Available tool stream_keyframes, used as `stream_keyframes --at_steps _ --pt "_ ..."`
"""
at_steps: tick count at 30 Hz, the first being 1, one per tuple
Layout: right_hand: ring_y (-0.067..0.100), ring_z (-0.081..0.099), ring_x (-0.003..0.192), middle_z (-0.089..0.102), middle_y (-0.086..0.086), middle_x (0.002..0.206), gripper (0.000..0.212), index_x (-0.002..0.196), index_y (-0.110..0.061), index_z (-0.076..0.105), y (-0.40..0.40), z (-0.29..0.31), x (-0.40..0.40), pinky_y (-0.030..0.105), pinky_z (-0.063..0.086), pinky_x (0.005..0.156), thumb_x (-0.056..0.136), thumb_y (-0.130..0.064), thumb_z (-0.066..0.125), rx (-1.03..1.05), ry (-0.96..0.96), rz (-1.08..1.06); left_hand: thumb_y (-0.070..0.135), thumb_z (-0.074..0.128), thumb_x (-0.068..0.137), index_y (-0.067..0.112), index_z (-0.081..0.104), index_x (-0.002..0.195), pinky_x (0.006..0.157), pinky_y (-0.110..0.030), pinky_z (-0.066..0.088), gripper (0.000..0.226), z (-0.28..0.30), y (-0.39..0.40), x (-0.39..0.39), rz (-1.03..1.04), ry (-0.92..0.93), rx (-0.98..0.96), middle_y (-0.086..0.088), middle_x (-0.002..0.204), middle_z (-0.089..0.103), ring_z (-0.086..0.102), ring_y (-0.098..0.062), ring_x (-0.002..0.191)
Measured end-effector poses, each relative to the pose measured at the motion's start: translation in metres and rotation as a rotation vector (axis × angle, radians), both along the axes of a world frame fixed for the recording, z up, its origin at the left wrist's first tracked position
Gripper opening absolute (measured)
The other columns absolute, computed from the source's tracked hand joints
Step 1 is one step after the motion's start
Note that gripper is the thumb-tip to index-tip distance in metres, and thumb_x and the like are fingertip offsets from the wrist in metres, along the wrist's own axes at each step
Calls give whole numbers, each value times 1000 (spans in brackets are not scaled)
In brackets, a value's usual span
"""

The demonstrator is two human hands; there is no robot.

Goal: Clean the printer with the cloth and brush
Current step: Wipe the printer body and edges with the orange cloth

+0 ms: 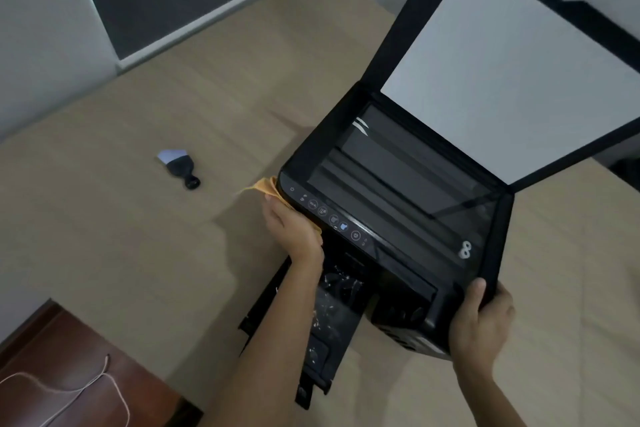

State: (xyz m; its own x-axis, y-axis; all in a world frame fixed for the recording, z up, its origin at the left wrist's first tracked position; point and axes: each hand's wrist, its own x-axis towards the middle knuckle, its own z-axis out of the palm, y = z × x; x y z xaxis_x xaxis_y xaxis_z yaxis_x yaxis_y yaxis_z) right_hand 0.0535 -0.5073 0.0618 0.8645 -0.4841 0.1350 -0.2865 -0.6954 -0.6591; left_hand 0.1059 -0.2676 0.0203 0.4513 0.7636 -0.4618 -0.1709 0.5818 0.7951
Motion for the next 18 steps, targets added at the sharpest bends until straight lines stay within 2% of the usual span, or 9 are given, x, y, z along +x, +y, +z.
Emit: stream_keyframes --at_steps 4,6,7,9,11,13,15,17,18 --pt "38 41 122 42 26 134 66 135 -2 38 1 2 -2 43 32 102 89 -49 30 25 -5 8 48 26 100 33 27 149 114 -43 34 51 0 -43 -12 -99 70 -240 -2 151 40 45 -21 134" --pt "38 42 123 41 25 135 68 135 -3 38 1 2 -3 45 33 103 88 -52 31 32 0 1 61 25 95 38 21 149 106 -44 43 59 -1 -79 -21 -203 109 -428 -5 152 39 53 -25 125" --pt "38 42 123 42 24 135 68 135 -4 38 1 2 -4 46 33 104 88 -53 31 40 0 1 65 22 93 38 20 150 90 -38 54 63 -1 -96 -26 -268 144 -494 -8 146 46 65 -21 104" --pt "38 41 124 41 23 135 68 134 -4 38 2 1 -4 46 33 105 88 -54 32 51 1 1 65 17 94 27 23 151 47 -21 51 69 5 -122 -35 -354 208 -603 -13 99 72 60 -13 48" --pt "37 40 126 41 22 137 69 135 -5 37 2 2 -5 46 33 105 88 -56 32 56 2 8 66 13 92 7 45 138 35 -18 41 81 18 -139 -43 -459 241 -684 -5 39 50 42 -15 29" --pt "37 40 126 40 22 137 70 136 -5 37 2 2 -6 46 33 105 89 -56 32 52 2 10 69 10 90 2 61 79 36 -19 38 86 26 -145 -51 -544 264 -743 -2 29 34 37 -16 29" --pt "37 40 125 40 22 138 66 136 -4 36 0 4 -6 45 33 103 91 -53 34 49 7 12 67 9 92 14 40 50 39 -18 37 74 39 -147 -58 -619 253 -755 -1 29 33 36 -15 31" --pt "37 40 125 40 23 137 68 136 -4 37 -2 4 -6 44 33 103 89 -53 33 59 2 20 61 10 96 2 56 68 56 -20 48 80 51 -147 -58 -629 185 -708 -6 46 51 50 -16 46" --pt "37 40 125 40 24 137 69 136 -4 37 -1 5 -5 43 32 103 88 -53 33 64 4 22 58 13 98 1 60 109 78 -23 51 75 54 -147 -56 -577 166 -613 -10 75 65 60 -15 68"
